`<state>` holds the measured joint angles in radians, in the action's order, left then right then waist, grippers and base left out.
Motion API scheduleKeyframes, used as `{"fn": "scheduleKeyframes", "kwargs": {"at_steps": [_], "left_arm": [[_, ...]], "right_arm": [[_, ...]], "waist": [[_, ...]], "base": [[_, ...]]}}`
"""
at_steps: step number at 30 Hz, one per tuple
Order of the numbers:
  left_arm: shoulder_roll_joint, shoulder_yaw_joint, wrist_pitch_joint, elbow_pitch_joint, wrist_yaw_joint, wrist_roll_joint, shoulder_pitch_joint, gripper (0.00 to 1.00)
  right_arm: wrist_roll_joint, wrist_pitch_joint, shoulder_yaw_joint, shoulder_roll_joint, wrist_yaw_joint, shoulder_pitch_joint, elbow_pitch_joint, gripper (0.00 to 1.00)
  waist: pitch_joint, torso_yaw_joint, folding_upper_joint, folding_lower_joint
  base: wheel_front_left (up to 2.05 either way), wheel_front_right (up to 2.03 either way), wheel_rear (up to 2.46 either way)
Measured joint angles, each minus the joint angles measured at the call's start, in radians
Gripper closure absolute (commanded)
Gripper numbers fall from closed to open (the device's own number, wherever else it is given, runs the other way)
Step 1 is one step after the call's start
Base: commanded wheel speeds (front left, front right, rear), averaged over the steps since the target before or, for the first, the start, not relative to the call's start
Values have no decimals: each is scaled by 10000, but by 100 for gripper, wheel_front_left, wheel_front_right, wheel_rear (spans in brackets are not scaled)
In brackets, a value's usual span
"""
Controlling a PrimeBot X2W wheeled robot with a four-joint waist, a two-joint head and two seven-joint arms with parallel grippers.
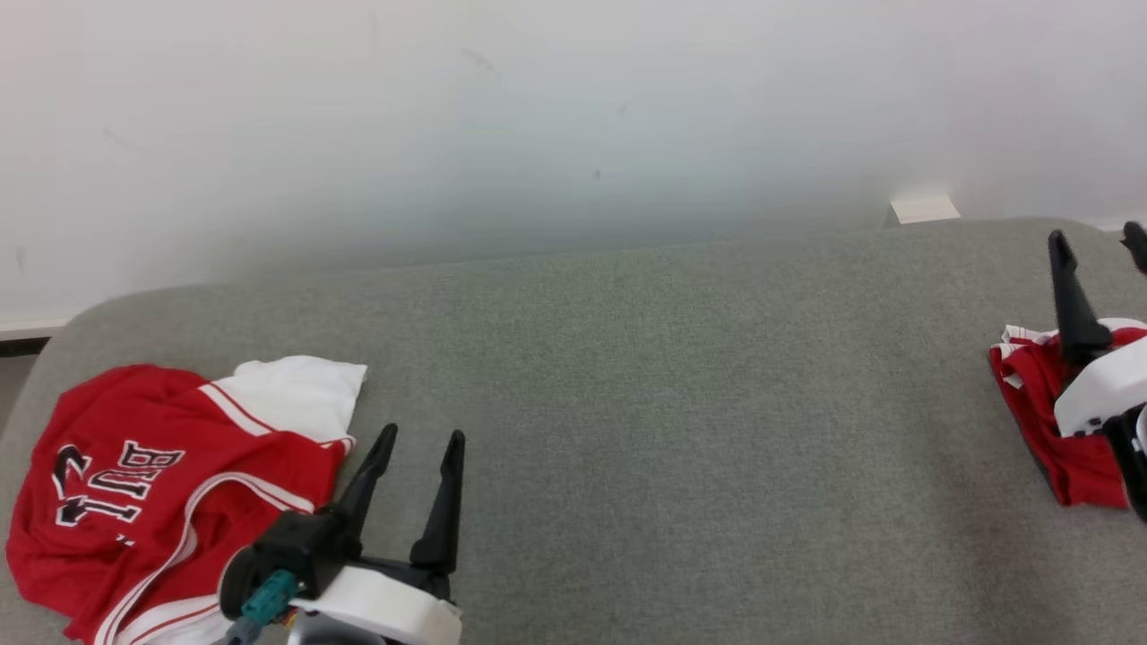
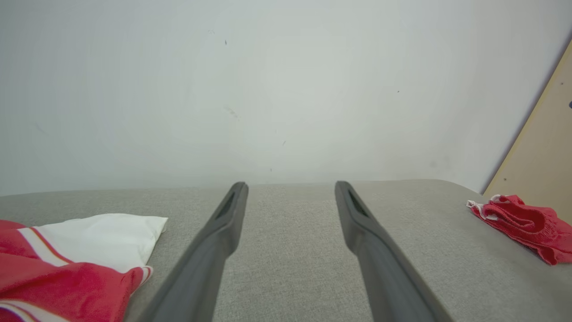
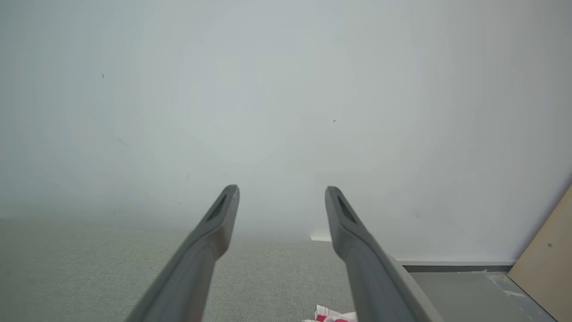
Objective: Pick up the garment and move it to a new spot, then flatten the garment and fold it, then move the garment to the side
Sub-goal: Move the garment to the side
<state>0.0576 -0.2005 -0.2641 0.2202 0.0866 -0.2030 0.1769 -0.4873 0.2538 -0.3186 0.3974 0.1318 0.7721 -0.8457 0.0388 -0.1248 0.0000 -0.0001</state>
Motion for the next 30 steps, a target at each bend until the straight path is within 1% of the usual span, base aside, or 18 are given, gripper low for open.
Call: {"fn": "scheduleKeyframes", "kwargs": {"at_steps": [4, 8, 10, 14, 18, 20, 23, 30], "left_arm": [[96, 516, 0, -79, -73, 0, -250, 0], [130, 953, 0, -119, -84, 2, -485, 0], [117, 1074, 0, -136, -82, 4, -594, 0], [71, 1306, 0, -132, -82, 4, -905, 0], [8, 1524, 0, -142, -98, 0, -1162, 0], [-17, 1622, 0, -111, -155, -15, -1333, 0], [-50, 1768, 0, -38, -155, -94, -1629, 0], [-75, 1837, 0, -27, -82, -94, -1895, 0]], "right_arm": [[-410, 29, 21, -136, 0, -1240, 1383, 0], [-387, 79, 570, -314, 0, -2644, 2798, 0], [-299, 84, 941, -558, 0, -3450, 3519, 0], [278, 88, 1601, -1076, 0, -4929, 4888, 0], [817, 107, 2286, -1854, 0, -6265, 6038, 0], [888, 109, 2485, -2247, 0, -6779, 6309, 0], [882, 109, 2487, -2583, 0, -7209, 6558, 0], [974, 109, 2491, -2780, 0, -7568, 6575, 0]], "waist": [[-313, 285, 0, 0], [-500, 581, 0, 0], [-578, 700, 0, 0], [-735, 860, 0, 0], [-827, 980, 0, 0], [-852, 994, 0, -1], [-844, 948, 0, 0], [-828, 848, 0, 0]], "base": [[0, 0, 0], [0, 0, 0], [0, 0, 0], [0, 0, 0], [0, 0, 0], [0, 0, 0], [0, 0, 0], [0, 0, 0]]}}
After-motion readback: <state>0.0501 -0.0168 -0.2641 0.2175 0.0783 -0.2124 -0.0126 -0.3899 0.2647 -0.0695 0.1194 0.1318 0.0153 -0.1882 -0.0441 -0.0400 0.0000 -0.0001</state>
